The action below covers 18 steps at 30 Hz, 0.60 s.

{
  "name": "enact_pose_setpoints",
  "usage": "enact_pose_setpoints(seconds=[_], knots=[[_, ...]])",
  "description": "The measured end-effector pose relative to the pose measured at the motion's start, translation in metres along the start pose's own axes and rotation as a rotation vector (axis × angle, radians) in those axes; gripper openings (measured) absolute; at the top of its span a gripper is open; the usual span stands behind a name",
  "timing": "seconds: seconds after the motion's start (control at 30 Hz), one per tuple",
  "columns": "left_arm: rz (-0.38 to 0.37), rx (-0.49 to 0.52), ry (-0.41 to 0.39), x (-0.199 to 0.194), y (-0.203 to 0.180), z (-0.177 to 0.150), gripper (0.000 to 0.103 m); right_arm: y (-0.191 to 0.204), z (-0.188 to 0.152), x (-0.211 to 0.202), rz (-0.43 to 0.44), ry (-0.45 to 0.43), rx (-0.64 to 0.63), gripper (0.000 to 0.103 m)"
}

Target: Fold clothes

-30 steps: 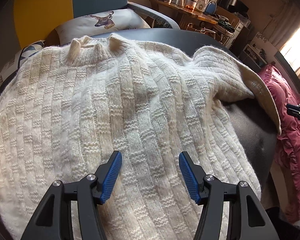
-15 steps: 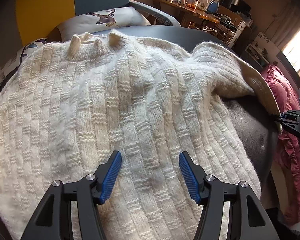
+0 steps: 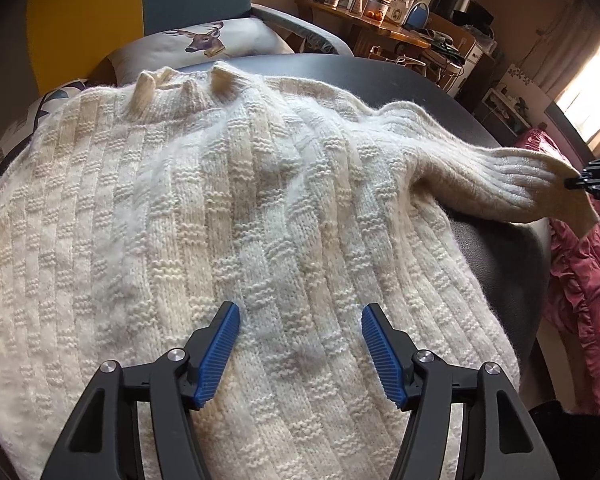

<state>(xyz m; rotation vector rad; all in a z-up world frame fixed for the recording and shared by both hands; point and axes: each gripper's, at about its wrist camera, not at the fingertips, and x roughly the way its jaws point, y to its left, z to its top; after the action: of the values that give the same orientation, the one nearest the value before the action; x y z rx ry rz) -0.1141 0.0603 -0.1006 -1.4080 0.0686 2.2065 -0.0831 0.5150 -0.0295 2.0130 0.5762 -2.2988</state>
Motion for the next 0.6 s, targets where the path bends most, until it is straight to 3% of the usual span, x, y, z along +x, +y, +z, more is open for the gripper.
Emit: enact_pose_setpoints(seconds=[0.07, 0.17, 0.23, 0.3, 0.47, 0.6], knots=[[-0.007, -0.008, -0.001, -0.002, 0.002, 0.0, 0.065, -0.014, 0.003, 0.031, -0.064, 0.045, 0.024, 0.012], [-0.01, -0.017, -0.015, -0.011, 0.009, 0.003, 0.065, -0.033, 0.002, 0.067, -0.068, 0.088, 0.142, 0.015], [0.003, -0.043, -0.056, -0.024, 0.02, 0.012, 0.065, -0.041, 0.001, 0.069, -0.086, 0.049, 0.222, 0.015], [0.016, -0.068, -0.098, -0.037, 0.032, 0.021, 0.065, -0.034, -0.001, 0.051, -0.088, -0.045, 0.272, 0.015], [0.067, -0.137, -0.198, -0.065, 0.065, 0.049, 0.065, 0.033, 0.016, -0.007, 0.104, -0.337, 0.231, 0.02], [0.117, -0.106, -0.233, -0.068, 0.08, 0.085, 0.065, 0.098, 0.035, -0.026, 0.276, -0.451, 0.171, 0.021]])
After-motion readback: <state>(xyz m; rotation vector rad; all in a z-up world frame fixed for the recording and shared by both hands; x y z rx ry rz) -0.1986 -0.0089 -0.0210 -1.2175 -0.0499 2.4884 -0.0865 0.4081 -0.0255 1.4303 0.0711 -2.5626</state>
